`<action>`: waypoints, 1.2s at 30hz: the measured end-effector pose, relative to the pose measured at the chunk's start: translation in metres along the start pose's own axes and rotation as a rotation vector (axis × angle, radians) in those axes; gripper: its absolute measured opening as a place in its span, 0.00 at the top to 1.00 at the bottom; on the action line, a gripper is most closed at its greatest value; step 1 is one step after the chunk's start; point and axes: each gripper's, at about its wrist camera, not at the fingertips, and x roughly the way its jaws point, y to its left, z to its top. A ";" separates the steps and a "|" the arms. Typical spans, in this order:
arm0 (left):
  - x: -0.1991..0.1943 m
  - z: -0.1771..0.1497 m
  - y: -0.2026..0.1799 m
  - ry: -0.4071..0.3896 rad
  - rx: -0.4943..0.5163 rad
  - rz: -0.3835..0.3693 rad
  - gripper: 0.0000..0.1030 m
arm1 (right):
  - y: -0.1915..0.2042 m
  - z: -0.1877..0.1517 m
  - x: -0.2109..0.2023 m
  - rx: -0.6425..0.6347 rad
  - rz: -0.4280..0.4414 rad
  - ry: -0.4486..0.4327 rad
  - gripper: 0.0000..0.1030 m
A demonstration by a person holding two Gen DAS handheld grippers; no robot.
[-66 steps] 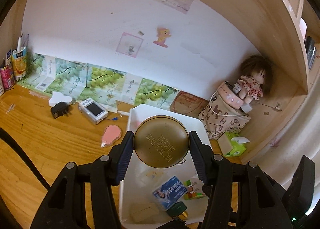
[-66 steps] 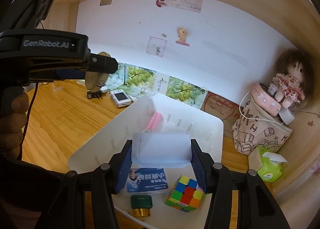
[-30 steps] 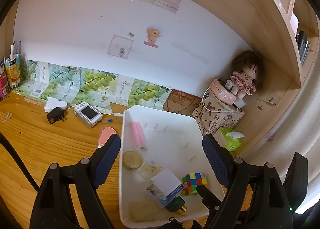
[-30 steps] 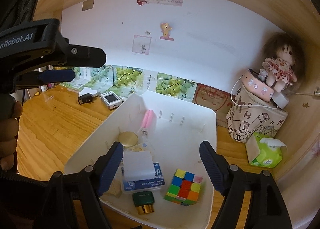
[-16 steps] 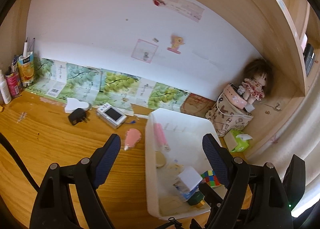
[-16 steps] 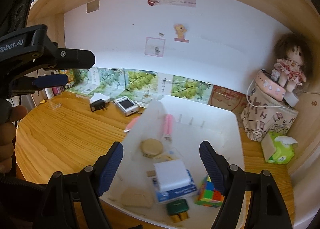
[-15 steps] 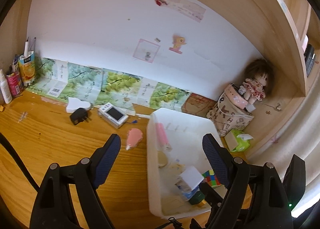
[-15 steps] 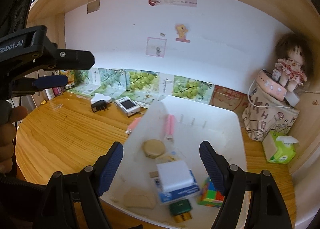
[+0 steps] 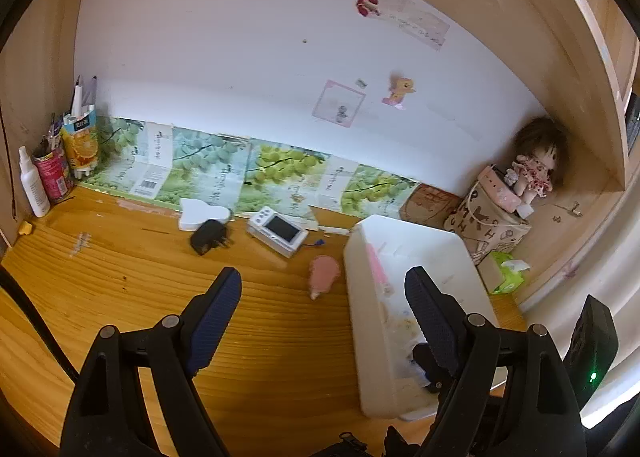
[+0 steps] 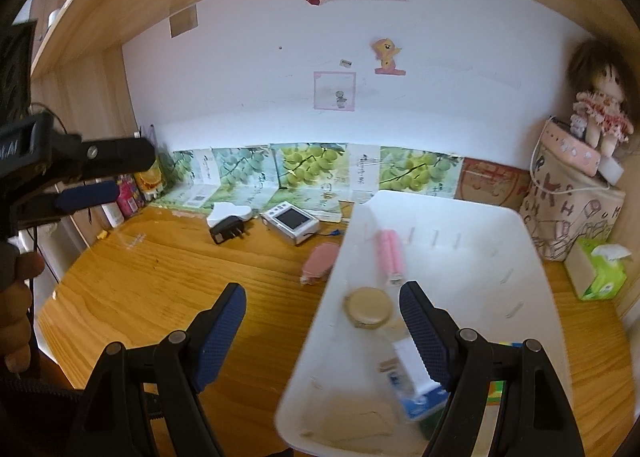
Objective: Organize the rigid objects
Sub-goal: 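Withdraw both tools from the tray toward the black plug and pink tape dispenser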
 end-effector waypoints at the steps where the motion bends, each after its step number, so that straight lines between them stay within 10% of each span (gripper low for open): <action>1: -0.001 0.001 0.004 0.003 0.002 0.002 0.16 | 0.002 0.001 0.003 0.012 0.005 0.001 0.22; 17: 0.016 0.016 0.096 0.141 0.016 0.066 0.16 | 0.059 -0.002 0.064 0.293 0.089 0.083 0.21; 36: 0.089 0.045 0.133 0.333 0.133 0.120 0.16 | 0.078 -0.013 0.130 0.454 -0.122 0.170 0.21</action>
